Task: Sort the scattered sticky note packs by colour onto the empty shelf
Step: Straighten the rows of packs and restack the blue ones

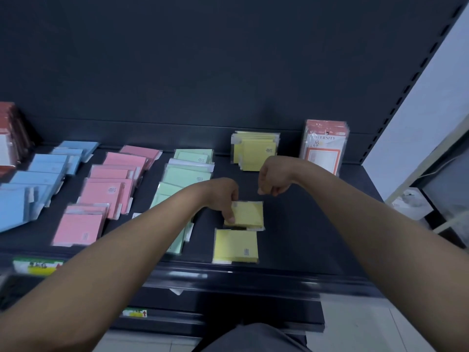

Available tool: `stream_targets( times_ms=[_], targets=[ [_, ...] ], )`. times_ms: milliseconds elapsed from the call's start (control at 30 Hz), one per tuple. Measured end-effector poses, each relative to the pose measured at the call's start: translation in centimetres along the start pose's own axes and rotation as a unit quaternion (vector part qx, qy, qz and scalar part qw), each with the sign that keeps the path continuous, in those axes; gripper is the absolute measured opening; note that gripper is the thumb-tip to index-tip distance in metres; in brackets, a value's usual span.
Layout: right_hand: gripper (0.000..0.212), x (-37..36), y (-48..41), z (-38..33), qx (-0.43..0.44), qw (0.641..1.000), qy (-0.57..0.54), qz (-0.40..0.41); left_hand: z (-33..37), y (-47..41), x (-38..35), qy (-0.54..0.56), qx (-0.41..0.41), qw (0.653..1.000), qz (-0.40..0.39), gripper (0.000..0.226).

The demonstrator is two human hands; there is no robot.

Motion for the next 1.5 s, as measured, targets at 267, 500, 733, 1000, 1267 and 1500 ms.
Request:
stream_targets(
  times_ms=[267, 500, 733, 1000, 1267, 1500],
  targets=[
    [0.026, -0.6, 0.7, -0.4, 0.028, 0.998, -0.047, -0.019, -1.4, 0.4, 0.5, 0.181, 0.037, 0.981, 0.055, 0.033],
    [0.018, -0.2, 0.5, -0.6, 0.059, 0.996, -0.068, 0.022, -1.7, 2.2, 1.0, 0.236, 0.059, 0.967, 0.072, 0.041],
    [0.039, 1.4, -0.1, -0.2, 0.078, 0.988, -0.065, 0.121, 1.6, 4.9, -2.5, -0.028, 0.014, 0.992, -0.126, 0.055],
    [0.037, 1.1, -0.4, 0.0, 0.094, 0.983, -0.092, 0.131, 1.5, 4.2, -2.5, -0.011, -0.007, 0.996, -0.090, 0.033],
    [0.027, 2.9, -0.8, 1.6, 0.095, 0.970, -0.126, 0.182, -1.1, 1.3, 2.4, 0.211, 0.040, 0.953, 0.215, 0.020],
    [0.020, 2.9, -2.3, 2.2, 0.091, 0.968, -0.152, 0.180, -1.5, -2.8, 3.4, 0.238, 0.027, 0.919, 0.314, 0.046]
  ],
)
Point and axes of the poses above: each hand's wrist, its own y-axis away from the middle knuckle, its own x-axis out of the back of the hand, z = x × y, the point moved 6 cm from there along -y, towards the middle knuckle, and after that the axes turned 10 degrees about -y, right-handed, at the moved point
